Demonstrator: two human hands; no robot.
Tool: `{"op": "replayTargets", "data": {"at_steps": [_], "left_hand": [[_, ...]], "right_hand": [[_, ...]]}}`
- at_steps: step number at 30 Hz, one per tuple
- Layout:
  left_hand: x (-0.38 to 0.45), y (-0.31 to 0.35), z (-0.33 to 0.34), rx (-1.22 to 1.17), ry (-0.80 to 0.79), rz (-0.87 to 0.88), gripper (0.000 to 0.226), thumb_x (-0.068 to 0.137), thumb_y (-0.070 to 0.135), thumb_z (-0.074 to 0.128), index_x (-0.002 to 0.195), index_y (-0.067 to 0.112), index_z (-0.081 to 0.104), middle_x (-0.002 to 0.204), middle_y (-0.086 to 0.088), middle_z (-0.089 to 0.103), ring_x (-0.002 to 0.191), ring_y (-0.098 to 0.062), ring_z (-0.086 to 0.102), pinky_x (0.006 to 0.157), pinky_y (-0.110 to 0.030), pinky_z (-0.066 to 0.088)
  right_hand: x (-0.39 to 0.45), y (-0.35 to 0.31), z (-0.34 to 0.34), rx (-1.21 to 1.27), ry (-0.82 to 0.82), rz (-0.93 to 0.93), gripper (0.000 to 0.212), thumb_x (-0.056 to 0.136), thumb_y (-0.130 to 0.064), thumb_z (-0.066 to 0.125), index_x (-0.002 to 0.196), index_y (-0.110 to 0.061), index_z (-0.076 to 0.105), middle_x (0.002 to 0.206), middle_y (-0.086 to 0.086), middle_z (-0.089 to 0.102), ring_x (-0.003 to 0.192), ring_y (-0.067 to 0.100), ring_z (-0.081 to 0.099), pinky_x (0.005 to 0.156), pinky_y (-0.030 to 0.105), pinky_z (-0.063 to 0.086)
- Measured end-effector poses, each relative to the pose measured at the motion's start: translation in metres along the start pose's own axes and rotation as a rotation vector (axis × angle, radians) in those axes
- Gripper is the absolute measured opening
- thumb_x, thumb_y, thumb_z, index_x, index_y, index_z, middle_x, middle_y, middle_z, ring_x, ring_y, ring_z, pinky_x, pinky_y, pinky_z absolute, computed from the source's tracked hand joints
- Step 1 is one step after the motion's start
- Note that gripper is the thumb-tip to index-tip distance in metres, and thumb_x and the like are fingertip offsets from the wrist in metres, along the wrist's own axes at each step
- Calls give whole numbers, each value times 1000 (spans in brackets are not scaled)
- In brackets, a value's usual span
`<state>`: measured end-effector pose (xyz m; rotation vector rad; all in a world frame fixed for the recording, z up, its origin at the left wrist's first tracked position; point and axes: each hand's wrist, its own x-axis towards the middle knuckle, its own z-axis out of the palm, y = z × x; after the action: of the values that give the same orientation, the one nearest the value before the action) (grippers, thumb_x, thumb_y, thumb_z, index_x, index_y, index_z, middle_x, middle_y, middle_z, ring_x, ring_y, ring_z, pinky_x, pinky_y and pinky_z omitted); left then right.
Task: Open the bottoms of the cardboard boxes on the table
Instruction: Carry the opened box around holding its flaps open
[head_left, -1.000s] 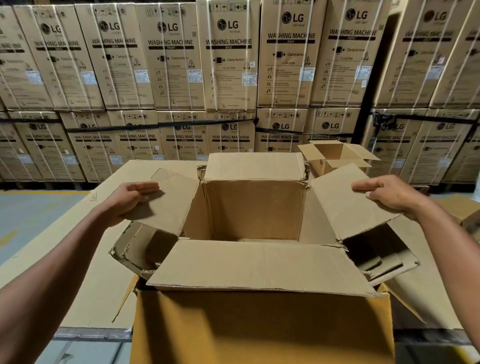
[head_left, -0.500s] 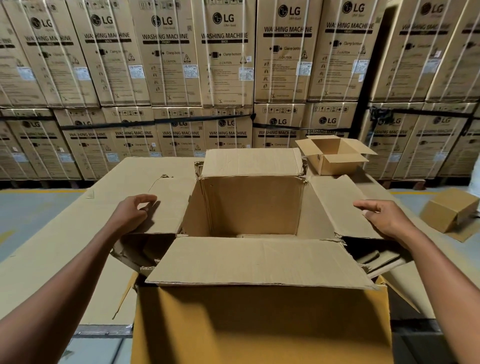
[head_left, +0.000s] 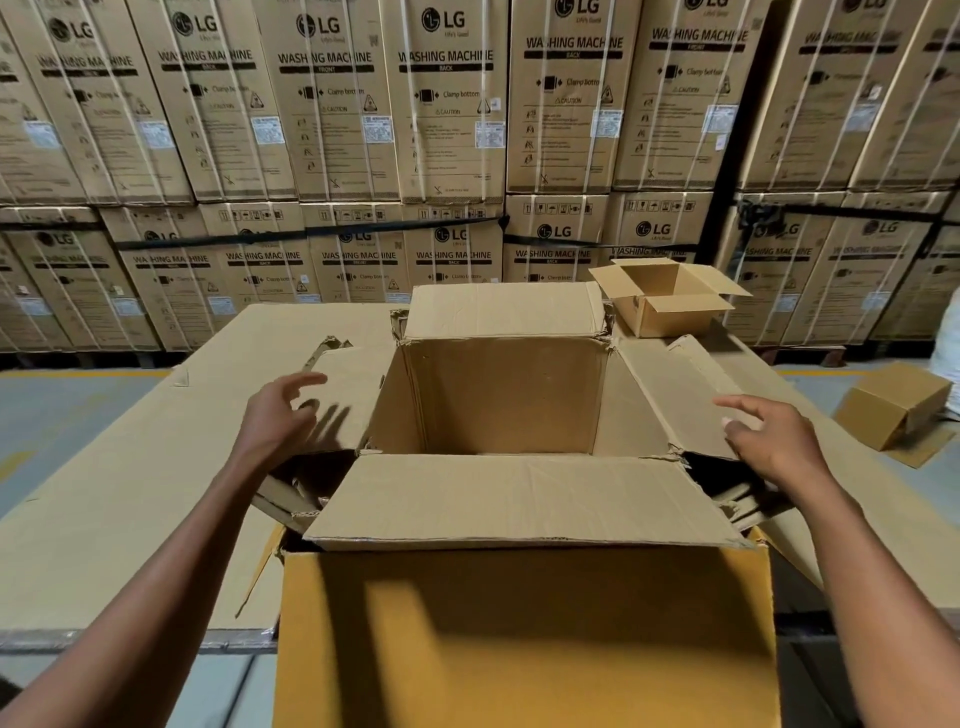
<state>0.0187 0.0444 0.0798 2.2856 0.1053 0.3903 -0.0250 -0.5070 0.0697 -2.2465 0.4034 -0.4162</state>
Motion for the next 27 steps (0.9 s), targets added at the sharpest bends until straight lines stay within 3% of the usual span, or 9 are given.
{"op": "replayTargets", "data": {"at_steps": [2, 5, 8, 12, 19, 22, 27], "left_hand": [[-9, 21, -3, -111, 33, 73, 41, 90, 0, 58, 115, 30, 68, 130, -3, 67, 124, -24, 60, 94, -36, 49], [-31, 63, -1, -228, 6, 178, 37, 96, 5, 57, 124, 27, 67, 133, 1, 65, 121, -20, 63, 98, -44, 51], [-61, 106, 13, -293, -102, 314, 37, 97, 7, 60, 130, 23, 65, 131, 9, 65, 120, -11, 62, 104, -31, 50], [-98, 154, 48, -386, -195, 418, 41, 95, -1, 59, 131, 17, 64, 130, 7, 65, 120, -1, 60, 103, -16, 46], [-173, 239, 115, -580, -366, 559, 39, 96, 1, 57, 128, 20, 65, 128, 9, 66, 117, -2, 61, 102, -25, 50], [-216, 267, 146, -643, -496, 604, 36, 98, 6, 56, 128, 23, 65, 129, 10, 65, 116, -2, 61, 92, -16, 51], [-282, 292, 213, -667, -722, 645, 35, 99, 9, 57, 128, 27, 65, 129, 15, 63, 120, -1, 58, 97, -23, 49]], "right_hand": [[-15, -11, -4, 94, 25, -41, 32, 95, -14, 63, 123, -30, 71, 140, 6, 60, 134, 28, 50, 106, 39, 42], [-41, -29, -9, 253, 40, -100, 33, 96, -14, 63, 121, -35, 70, 131, -4, 65, 123, 18, 58, 103, 47, 50], [-72, -45, -11, 372, 66, -130, 36, 97, -12, 62, 126, -32, 69, 126, -13, 67, 116, 7, 61, 102, 37, 50], [-112, -53, -11, 499, 150, -127, 37, 97, -10, 61, 127, -29, 69, 123, -17, 68, 111, -9, 59, 99, 23, 48], [-172, -21, -24, 730, 372, 17, 32, 95, -1, 61, 122, -14, 71, 114, -9, 73, 104, 3, 69, 90, 22, 56], [-193, 10, -33, 718, 408, 67, 28, 96, -5, 61, 120, -14, 72, 111, -9, 74, 100, 5, 70, 82, 18, 55], [-217, 69, -69, 700, 442, 189, 28, 97, -4, 60, 117, -19, 72, 113, -7, 74, 101, 4, 70, 85, 23, 55]]}}
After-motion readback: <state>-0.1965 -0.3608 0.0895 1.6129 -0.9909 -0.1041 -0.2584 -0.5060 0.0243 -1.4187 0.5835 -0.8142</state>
